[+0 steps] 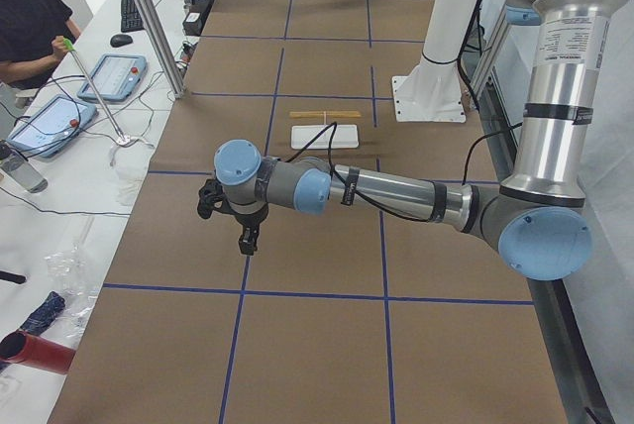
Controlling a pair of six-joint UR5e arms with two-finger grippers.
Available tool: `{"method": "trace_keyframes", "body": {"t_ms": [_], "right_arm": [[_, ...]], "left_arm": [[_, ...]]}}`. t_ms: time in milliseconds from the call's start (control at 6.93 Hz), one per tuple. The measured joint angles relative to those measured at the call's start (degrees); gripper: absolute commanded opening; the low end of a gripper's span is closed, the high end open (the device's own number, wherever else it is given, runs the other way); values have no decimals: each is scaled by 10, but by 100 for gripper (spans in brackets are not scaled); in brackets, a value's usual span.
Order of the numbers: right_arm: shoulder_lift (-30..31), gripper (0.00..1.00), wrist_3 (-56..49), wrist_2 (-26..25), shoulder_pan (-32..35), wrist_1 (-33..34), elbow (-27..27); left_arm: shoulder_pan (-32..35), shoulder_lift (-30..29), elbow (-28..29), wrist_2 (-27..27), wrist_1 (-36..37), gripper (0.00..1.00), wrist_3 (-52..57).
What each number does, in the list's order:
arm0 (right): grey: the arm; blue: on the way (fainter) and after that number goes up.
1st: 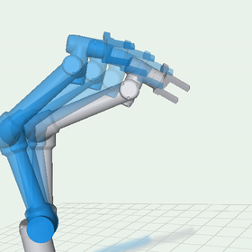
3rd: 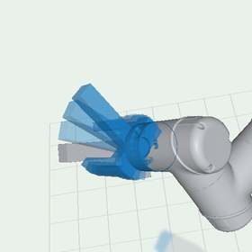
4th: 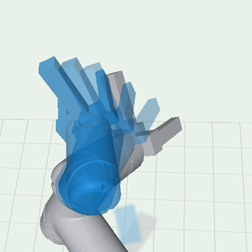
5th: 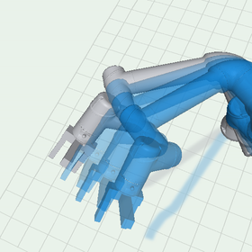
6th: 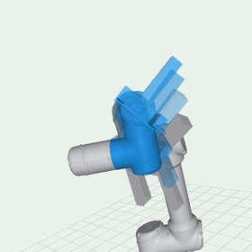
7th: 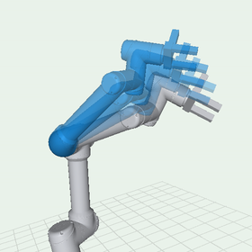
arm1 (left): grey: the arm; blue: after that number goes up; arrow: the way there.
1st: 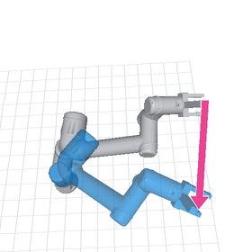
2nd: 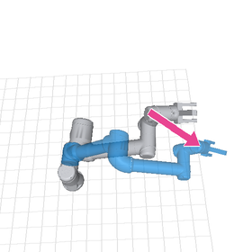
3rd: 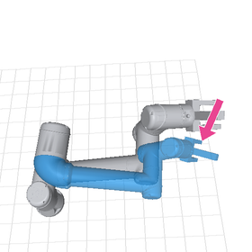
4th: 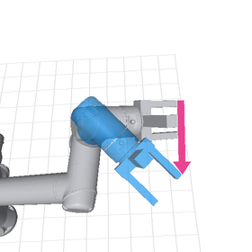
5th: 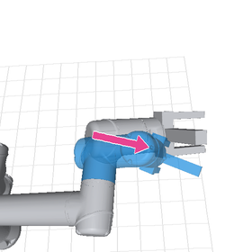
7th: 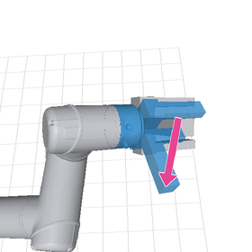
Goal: Hang towel on rack
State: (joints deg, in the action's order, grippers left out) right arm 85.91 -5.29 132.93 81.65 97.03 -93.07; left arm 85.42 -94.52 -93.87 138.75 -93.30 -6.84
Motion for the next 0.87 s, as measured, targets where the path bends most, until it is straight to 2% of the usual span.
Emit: {"method": "trace_keyframes", "body": {"t_ms": [577, 865], "right_arm": [[5, 100, -1, 12, 3, -1, -2], [9, 100, -1, 14, 2, -30, 9]], "left_arm": [[0, 5, -32, -18, -3, 100, -4], [-3, 5, -38, -14, -6, 100, -3]]}}
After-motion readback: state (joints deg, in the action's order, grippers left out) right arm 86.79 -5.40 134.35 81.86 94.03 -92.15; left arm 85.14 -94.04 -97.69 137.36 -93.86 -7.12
